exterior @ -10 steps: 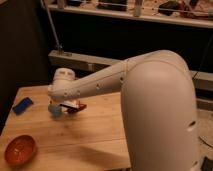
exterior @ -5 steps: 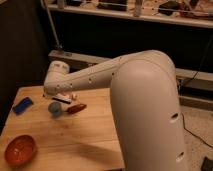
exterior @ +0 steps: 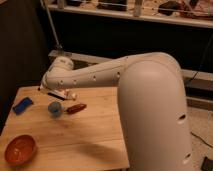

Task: Place the eraser in the ceramic cup

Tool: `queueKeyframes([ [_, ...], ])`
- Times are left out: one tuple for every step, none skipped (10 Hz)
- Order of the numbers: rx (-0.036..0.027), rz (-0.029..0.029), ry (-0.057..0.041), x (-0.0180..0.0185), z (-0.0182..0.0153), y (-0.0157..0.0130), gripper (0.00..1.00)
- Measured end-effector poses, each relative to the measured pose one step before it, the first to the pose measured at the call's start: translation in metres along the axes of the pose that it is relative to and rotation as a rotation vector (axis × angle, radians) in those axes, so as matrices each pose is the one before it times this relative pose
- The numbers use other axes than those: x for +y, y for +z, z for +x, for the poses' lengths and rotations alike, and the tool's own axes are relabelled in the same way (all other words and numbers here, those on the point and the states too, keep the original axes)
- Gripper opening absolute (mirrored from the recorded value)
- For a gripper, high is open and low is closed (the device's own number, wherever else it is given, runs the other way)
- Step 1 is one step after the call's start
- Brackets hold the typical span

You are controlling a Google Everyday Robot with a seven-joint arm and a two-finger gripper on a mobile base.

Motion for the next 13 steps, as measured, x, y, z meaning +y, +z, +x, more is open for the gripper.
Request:
queueKeyframes([
  [-0.02055, -0.0092, 0.0139, 0.00315, -0.00047, 0.00153, 0.21],
  [-0.02507, -0.01118, 0.01362, 0.00437, -0.00068, 0.00201, 0.21],
  [-0.01752, -0.0143, 0.00908, 0.00659, 0.00219, 0.00352, 0.21],
  [-0.00792, -0.01211, 0.00146, 0.00638, 0.00186, 0.00259, 0.21],
  [-0.00554, -0.01605, -0.00157, 0.00897, 0.00262, 0.003, 0.21],
  [-0.00324, -0.01505, -0.00353, 0.00888, 0.00248, 0.00214, 0.21],
  [-0.00477, -0.01668, -0.00355, 0.00993, 0.00174, 0.00189, 0.21],
  [-0.00324, -0.00717, -0.00189, 0.00419, 0.00013, 0.00072, 0.21],
  [-0.00537, -0.00633, -0.00388, 0.0037, -0.00086, 0.00036, 0.21],
  [-0.01621, 0.00164, -0.01092, -0.00052, -0.00724, -0.00261, 0.21],
  [-0.01118, 0.00349, -0.00515, -0.00218, -0.00488, -0.0019, 0.21],
  [-0.0072, 0.00279, -0.00118, -0.0021, -0.00335, -0.0013, 0.21],
  [-0.00659, 0.00254, 0.00101, -0.00247, -0.0023, -0.00072, 0.21],
])
